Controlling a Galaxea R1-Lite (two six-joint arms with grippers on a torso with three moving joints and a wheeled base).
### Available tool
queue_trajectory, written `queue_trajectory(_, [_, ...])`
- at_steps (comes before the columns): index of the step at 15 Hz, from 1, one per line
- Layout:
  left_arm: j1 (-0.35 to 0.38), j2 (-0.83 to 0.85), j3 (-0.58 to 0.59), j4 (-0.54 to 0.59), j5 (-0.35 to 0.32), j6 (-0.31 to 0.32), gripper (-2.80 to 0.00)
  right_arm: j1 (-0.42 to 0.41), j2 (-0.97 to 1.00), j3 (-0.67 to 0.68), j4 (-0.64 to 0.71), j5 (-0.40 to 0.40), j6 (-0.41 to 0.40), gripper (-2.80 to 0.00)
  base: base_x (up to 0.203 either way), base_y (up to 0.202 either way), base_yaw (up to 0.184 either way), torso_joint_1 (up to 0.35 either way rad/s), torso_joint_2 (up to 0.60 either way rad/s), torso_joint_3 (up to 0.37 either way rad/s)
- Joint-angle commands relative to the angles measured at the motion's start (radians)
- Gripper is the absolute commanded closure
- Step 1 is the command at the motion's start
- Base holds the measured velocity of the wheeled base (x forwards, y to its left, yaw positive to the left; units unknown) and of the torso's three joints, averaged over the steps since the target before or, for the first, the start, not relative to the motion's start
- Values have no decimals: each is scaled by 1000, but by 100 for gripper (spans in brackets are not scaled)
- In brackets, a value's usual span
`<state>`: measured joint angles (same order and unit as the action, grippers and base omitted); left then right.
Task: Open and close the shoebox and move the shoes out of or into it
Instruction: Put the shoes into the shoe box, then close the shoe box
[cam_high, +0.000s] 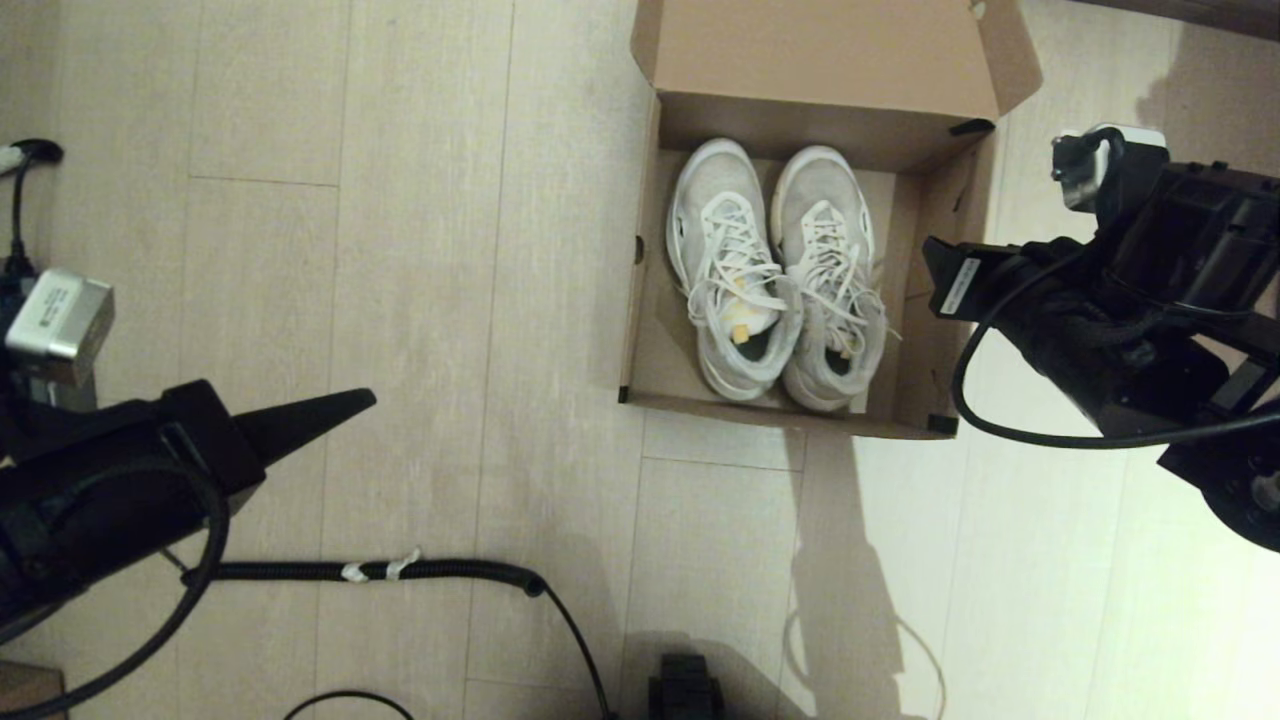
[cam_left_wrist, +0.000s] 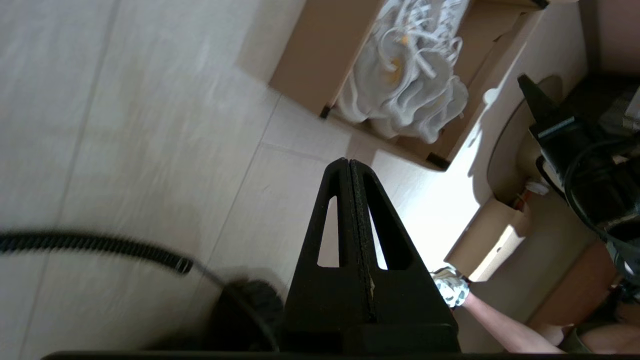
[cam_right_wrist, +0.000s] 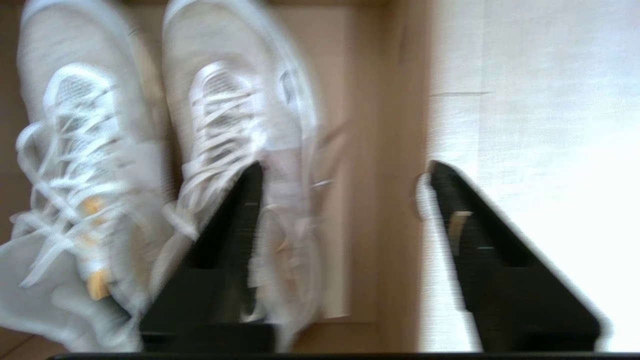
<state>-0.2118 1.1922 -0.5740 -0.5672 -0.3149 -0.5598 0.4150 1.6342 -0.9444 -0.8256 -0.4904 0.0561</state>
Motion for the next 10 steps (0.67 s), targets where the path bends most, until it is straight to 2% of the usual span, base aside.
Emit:
queue_trajectory(1, [-41,104,-54,-3,1,-3,0,-21,-19,12,-2,8,1,0,0,0,0,0,0,0])
queue_trajectory(4, [-219,226,-115,2,40,8,0,-17,41,16,-3,28,57,0,0,0,0,0,0,0])
queue_trajectory(5, [-272,275,-137,7,66,43,0,-13,55,25,-3,29,77,0,0,0,0,0,0,0])
queue_trajectory(7, [-342,363,-178,31,140,233,0,-13,67,44,-3,28,90,0,0,0,0,0,0,0])
queue_trajectory(8, [-370,414,-211,36,183,296,0,-13,68,61,-3,27,93,0,0,0,0,0,0,0])
queue_trajectory(10, [-423,525,-335,37,242,341,0,-12,69,106,-8,26,97,0,0,0,0,0,0,0])
